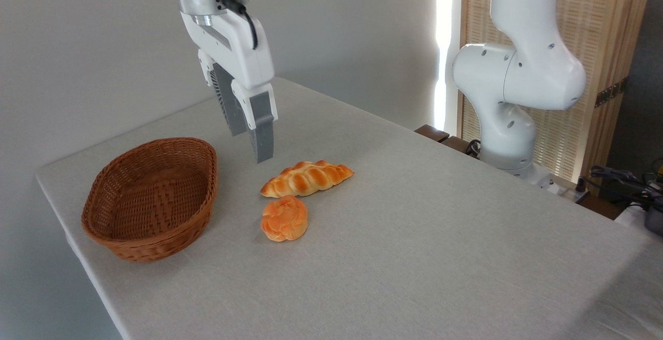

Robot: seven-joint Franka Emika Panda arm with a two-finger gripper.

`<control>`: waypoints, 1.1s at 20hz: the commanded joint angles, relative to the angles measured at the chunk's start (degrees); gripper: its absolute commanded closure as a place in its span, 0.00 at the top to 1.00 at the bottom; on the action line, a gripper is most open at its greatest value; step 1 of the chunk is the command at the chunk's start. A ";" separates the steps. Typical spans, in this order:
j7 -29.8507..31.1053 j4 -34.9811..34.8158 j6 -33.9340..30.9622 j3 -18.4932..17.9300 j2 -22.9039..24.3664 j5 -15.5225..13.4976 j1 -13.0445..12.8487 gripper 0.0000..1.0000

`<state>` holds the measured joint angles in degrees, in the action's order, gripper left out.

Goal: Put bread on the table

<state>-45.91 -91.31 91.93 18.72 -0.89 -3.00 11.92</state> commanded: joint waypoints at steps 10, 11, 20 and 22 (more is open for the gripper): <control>1.08 -1.16 0.18 -8.00 1.24 0.02 -7.00 1.00; 1.08 -0.98 0.18 -8.96 1.24 0.02 -7.09 1.00; 0.64 0.43 0.18 -16.43 1.07 -1.21 -12.27 1.00; 0.64 0.43 0.18 -17.22 1.07 -1.39 -12.71 1.00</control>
<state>-44.97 -91.29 92.06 3.69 -0.02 -3.14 1.10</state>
